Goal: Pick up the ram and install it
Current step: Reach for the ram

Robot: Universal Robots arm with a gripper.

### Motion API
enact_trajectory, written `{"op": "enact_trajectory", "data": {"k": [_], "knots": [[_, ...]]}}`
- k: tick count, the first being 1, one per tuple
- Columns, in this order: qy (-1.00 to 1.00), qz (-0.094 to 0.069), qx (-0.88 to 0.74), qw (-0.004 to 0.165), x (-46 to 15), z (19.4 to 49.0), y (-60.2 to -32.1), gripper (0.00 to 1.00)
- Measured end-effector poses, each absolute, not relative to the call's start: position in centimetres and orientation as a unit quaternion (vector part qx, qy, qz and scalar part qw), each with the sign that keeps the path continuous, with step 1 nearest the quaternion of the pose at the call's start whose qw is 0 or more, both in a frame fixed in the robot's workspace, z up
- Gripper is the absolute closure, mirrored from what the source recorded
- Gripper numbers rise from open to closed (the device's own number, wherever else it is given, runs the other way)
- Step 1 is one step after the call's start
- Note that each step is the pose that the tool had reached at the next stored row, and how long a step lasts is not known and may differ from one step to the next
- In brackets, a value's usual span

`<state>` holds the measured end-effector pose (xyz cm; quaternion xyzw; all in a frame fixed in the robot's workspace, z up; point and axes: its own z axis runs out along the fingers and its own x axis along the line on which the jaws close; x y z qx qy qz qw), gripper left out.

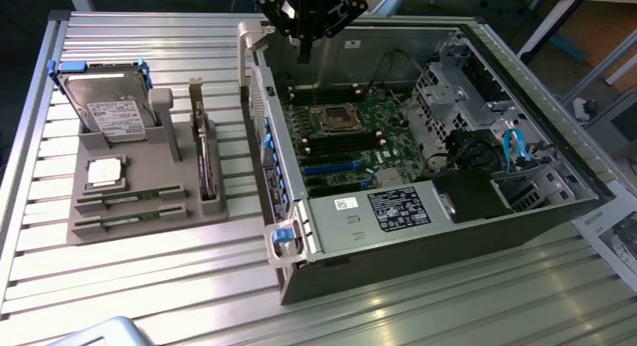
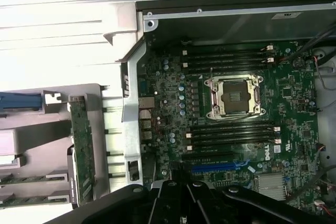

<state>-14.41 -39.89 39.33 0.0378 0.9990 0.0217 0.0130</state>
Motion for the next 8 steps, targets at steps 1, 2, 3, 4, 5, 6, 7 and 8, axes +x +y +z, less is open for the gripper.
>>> {"op": "enact_trajectory", "data": {"k": [1,2,3,4,5,6,7,8], "knots": [[0.999,0.022,0.038,0.013,-14.6,39.3,-39.9,0.9],[0.999,0.022,0.038,0.013,-14.7,39.3,-39.9,0.9],[0.999,0.022,0.038,0.013,-14.9,39.3,-39.9,0.9],[0.999,0.022,0.038,0.013,-15.1,39.3,-39.9,0.9],[0.999,0.022,0.038,0.013,-15.6,39.3,-39.9,0.9],[0.999,0.022,0.038,0.013,-16.0,39.3,-39.9,0.9],[0.999,0.022,0.038,0.013,-16.2,39.3,-39.9,0.9],[0.999,0.022,0.038,0.013,-16.5,39.3,-39.9,0.9]]}}
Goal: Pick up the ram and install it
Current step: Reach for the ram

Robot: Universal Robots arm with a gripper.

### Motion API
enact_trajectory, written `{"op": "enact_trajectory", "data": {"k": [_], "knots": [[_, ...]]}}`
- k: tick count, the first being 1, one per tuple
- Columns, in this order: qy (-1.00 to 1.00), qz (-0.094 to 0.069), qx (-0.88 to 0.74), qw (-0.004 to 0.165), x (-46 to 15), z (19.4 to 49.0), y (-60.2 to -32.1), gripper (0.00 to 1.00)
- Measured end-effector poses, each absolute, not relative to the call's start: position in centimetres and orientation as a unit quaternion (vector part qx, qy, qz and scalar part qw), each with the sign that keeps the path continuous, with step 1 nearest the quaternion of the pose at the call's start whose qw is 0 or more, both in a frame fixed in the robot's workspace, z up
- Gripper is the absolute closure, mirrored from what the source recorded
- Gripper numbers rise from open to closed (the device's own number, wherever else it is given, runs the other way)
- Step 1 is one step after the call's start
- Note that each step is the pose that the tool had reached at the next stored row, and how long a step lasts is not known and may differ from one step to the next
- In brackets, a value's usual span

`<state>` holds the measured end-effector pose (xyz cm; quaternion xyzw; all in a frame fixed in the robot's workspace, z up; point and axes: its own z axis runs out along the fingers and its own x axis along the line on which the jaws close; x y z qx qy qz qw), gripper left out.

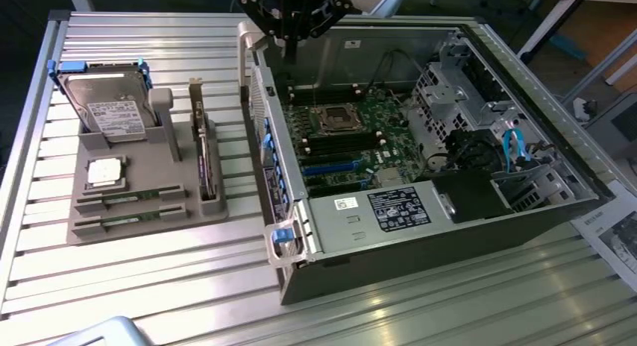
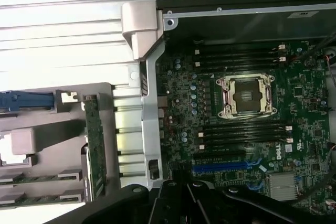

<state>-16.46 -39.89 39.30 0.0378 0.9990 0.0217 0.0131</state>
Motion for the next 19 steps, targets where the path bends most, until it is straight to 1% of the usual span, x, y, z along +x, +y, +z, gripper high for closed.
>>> {"op": "enact_trajectory", "data": {"k": [19], "knots": [[0.999,0.022,0.038,0.012,-20.6,39.1,-39.9,0.9]]}}
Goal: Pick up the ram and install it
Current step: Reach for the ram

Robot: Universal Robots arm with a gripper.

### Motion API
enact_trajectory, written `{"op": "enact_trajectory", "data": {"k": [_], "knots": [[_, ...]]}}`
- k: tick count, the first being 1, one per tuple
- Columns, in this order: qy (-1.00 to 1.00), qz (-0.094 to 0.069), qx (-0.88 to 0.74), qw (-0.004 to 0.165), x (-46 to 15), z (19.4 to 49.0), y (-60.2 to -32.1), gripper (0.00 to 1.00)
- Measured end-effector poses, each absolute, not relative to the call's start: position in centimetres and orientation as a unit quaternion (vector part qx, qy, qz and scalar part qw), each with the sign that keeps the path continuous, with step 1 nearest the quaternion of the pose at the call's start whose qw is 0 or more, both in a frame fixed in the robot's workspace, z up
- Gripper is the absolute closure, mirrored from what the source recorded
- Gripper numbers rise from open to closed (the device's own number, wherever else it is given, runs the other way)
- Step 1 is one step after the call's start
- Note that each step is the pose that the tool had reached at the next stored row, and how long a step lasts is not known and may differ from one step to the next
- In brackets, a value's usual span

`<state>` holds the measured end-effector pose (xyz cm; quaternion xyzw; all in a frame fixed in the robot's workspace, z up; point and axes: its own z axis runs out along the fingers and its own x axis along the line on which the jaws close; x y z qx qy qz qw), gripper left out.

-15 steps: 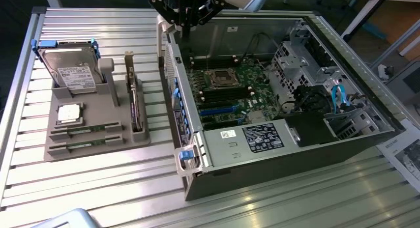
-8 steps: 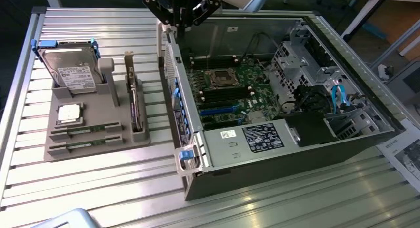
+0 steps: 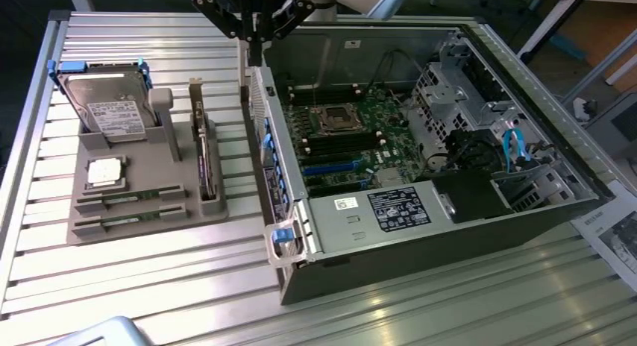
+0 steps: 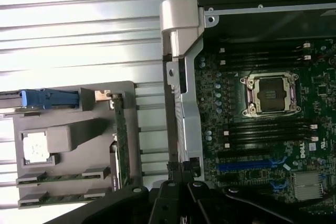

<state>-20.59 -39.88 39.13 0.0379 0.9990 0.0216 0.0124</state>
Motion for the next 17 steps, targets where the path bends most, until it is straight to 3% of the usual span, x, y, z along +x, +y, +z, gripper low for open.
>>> {"op": "enact_trajectory", "data": {"k": [17], "knots": [[0.999,0.022,0.038,0.01,-25.9,38.9,-39.9,0.9]]}}
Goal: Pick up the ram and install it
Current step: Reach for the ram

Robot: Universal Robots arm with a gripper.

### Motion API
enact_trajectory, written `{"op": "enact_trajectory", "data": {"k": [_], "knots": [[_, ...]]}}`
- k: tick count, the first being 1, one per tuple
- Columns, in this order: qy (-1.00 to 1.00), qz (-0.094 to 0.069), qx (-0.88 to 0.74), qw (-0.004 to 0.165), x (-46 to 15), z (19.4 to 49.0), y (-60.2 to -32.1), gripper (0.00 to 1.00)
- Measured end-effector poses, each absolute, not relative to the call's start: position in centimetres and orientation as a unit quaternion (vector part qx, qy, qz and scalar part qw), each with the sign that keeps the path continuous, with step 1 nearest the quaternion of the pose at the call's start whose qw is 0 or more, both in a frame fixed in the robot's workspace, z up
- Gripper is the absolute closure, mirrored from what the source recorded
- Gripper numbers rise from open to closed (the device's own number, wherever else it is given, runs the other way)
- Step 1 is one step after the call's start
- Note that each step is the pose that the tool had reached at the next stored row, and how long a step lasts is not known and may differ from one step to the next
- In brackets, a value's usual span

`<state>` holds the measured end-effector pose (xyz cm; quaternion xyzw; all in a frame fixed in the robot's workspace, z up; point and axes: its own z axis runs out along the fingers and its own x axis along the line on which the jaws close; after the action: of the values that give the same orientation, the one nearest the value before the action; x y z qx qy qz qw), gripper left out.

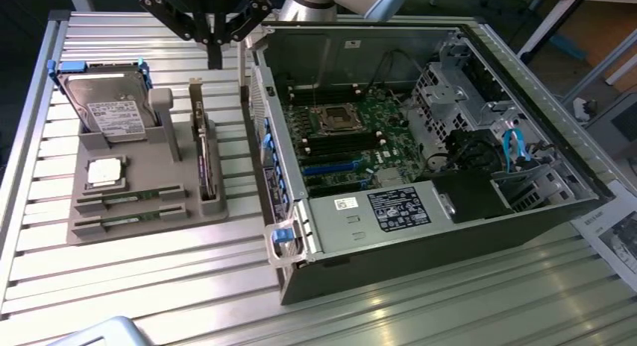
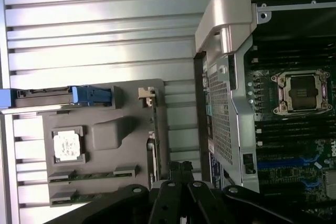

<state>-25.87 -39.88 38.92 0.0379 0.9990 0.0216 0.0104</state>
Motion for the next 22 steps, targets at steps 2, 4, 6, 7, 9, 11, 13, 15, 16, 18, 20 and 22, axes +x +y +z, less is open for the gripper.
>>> {"op": "enact_trajectory", "data": {"k": [2,4,6,7,9,11,13,15,16,18,20,22], "knots": [[0.999,0.022,0.038,0.01,-26.3,38.9,-39.9,0.9],[0.999,0.022,0.038,0.01,-26.8,38.9,-39.9,0.9],[0.999,0.022,0.038,0.01,-27.3,38.9,-39.9,0.9],[0.999,0.022,0.038,0.01,-27.8,38.9,-39.9,0.9],[0.999,0.022,0.038,0.01,-28.3,38.8,-39.9,0.9],[0.999,0.022,0.038,0.01,-29.0,38.8,-39.9,0.9],[0.999,0.022,0.038,0.009,-29.7,38.8,-39.9,0.9],[0.999,0.022,0.038,0.009,-30.5,38.8,-39.9,0.9],[0.999,0.022,0.038,0.009,-30.8,38.8,-39.9,0.9],[0.999,0.022,0.038,0.009,-31.7,38.8,-39.9,0.9],[0.999,0.022,0.038,0.009,-32.3,38.7,-39.9,0.9],[0.999,0.022,0.038,0.009,-33.0,38.7,-39.9,0.9]]}}
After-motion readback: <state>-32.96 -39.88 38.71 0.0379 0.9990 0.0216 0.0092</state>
